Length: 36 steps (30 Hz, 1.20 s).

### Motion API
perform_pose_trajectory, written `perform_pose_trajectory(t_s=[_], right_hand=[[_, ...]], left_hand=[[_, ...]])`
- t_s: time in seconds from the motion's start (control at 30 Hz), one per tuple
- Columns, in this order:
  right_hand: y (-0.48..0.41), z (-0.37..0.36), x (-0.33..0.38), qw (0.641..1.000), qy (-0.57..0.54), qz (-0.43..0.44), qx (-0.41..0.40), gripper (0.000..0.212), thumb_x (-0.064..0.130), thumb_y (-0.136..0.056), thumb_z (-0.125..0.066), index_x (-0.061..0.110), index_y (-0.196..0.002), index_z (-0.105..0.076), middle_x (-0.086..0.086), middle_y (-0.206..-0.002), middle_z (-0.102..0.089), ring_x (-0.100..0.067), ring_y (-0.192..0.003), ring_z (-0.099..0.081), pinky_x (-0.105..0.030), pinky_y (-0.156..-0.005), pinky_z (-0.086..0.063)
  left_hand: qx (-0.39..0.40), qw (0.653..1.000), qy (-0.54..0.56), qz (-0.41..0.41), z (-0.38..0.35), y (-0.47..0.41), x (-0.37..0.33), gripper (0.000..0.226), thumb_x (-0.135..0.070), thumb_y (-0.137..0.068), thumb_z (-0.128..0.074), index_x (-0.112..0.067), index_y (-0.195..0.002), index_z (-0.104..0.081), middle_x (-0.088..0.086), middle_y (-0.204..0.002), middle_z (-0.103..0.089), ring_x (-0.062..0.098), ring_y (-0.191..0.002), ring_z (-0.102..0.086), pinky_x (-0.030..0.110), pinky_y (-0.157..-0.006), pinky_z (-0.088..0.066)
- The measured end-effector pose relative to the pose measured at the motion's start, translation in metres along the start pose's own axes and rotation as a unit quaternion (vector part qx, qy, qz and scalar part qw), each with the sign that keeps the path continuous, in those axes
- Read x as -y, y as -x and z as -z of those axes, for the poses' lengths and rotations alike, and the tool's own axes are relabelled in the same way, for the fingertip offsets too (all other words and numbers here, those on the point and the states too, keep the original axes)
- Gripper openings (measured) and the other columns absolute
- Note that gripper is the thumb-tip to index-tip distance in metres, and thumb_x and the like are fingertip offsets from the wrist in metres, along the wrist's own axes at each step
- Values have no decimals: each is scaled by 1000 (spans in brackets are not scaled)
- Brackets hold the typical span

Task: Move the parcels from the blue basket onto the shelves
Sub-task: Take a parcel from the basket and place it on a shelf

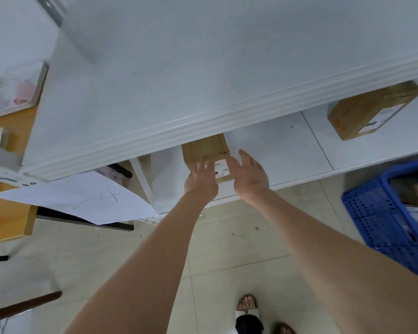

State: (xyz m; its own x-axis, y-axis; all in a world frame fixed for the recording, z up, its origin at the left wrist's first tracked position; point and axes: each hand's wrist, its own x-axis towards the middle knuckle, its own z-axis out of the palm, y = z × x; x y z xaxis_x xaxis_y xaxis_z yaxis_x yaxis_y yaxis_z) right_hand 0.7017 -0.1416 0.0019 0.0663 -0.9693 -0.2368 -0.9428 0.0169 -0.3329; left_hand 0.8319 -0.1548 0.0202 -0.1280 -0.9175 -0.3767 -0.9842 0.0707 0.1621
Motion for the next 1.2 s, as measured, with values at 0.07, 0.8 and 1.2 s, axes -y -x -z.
perform_pose_trajectory(t_s=[0.07, 0.8, 1.2], right_hand=[[16, 9, -14, 1000, 6, -25, 3, 74, 4, -89, -55, 20, -151, -17, -12, -158, -9, -29, -145, -15, -38, -118, -19], [247, 127, -331, 956, -32, -287, -45, 57, 15, -95, -49, 15, -147, -25, -13, -155, -16, -32, -147, -8, -42, -119, -17], [356, 177, -531, 933, -49, -356, -32, 55, 18, -90, -57, 18, -139, -32, -9, -141, -32, -28, -130, -33, -36, -105, -34]], left_hand=[[25, 999, -28, -18, 0, 9, -21, 66, -11, -90, -54, -18, -147, -23, 4, -154, -14, 29, -137, -31, 40, -99, -42], [85, 935, -128, -320, -55, 101, -418, 56, -7, -89, -48, -10, -142, -30, 13, -144, -31, 28, -127, -39, 38, -91, -43], [125, 919, -84, -365, -129, 140, -640, 41, -8, -86, -54, -9, -126, -46, 9, -131, -42, 28, -109, -53, 38, -82, -49]])
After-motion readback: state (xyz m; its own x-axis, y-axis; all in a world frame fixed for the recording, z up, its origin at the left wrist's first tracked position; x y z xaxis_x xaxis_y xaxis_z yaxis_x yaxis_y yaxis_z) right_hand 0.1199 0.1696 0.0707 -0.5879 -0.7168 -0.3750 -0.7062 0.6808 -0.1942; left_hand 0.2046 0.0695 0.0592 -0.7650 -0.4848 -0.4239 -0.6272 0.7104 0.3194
